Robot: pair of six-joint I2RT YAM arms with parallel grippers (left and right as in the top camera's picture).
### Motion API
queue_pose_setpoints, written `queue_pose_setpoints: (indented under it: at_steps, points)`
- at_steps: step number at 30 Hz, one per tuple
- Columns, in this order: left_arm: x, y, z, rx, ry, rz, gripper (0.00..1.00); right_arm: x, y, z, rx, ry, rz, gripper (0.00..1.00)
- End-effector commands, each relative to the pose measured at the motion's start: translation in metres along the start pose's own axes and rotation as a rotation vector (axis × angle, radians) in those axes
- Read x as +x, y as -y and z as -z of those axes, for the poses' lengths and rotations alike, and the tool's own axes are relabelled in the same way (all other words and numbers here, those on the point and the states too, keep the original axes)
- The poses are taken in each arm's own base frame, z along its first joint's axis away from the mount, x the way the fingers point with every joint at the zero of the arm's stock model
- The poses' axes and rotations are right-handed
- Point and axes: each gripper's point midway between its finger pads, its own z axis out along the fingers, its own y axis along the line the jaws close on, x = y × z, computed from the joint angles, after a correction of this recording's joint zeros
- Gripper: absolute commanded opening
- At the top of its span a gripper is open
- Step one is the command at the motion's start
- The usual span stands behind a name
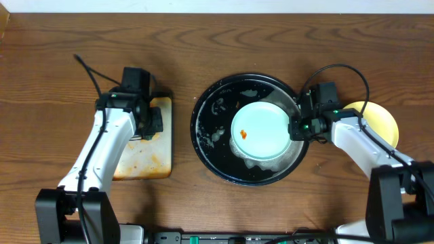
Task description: Clean dirty plates on tray and stack at the side
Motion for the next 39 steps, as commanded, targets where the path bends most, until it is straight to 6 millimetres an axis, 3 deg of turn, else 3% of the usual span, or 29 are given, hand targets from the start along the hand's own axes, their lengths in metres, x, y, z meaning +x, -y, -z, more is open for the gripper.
queue_pose_setpoints:
  at_steps: [1,6,19,23,27,35,39]
  points:
    - [0.005,-0.011,-0.005,-0.023,-0.001,0.058,0.08,0.003,0.005,-0.014,0.006,-0.019,-0.006,0.17]
    - [0.013,-0.01,-0.016,-0.019,-0.042,0.057,0.08,-0.01,0.003,-0.015,-0.002,0.036,0.005,0.13]
    - [0.029,-0.007,-0.071,-0.036,-0.165,0.055,0.08,-0.008,0.01,-0.018,0.037,0.029,0.011,0.1]
    - [0.033,0.001,-0.074,0.01,-0.194,0.058,0.07,-0.007,0.01,-0.019,0.037,0.025,0.01,0.09]
    - [0.027,0.007,-0.057,0.044,-0.184,0.061,0.08,-0.007,0.01,-0.019,0.036,0.025,0.01,0.09]
    - [-0.001,0.011,0.012,0.087,-0.059,0.063,0.08,-0.006,0.009,-0.019,0.033,0.02,0.01,0.09]
    - [0.0,0.04,0.031,0.255,-0.047,0.053,0.08,-0.006,0.009,-0.019,0.032,0.02,0.012,0.09]
